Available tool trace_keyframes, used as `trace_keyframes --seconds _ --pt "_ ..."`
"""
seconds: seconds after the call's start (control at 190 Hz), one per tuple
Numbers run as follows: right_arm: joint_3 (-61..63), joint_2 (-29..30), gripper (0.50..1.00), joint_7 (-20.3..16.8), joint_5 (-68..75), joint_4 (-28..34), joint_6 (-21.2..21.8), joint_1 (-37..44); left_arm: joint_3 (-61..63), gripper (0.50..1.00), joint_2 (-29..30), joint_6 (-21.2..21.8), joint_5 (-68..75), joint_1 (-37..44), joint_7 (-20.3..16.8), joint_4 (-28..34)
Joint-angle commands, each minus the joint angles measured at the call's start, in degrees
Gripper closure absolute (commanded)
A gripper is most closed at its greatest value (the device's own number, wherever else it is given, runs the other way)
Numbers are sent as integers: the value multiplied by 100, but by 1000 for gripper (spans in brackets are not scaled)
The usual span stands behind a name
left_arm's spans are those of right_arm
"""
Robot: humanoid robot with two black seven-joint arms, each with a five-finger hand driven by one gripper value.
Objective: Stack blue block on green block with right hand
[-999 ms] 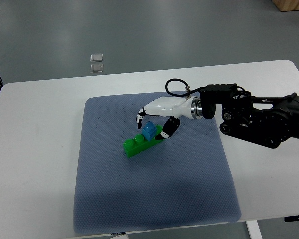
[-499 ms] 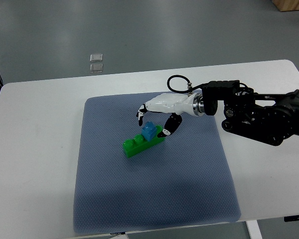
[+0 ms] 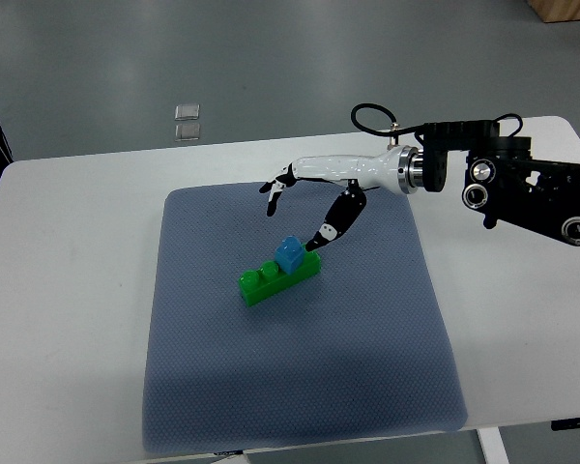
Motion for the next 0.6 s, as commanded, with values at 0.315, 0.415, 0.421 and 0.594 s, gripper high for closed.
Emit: trace_keyframes --seconds 0.315,0.415,0.421,0.594 --pt "507 307 579 -21 3751 -1260 -481 -773 3 500 0 0 0 0 0 -1" --pt "507 509 579 -21 4646 -1646 -525 -940 -6 500 0 0 0 0 0 -1" --pt "507 509 579 -21 4647 -1646 -525 -940 -6 500 0 0 0 0 0 -1" --pt "507 667 579 -250 6352 -2016 -525 -1124 3 500 0 0 0 0 0 -1"
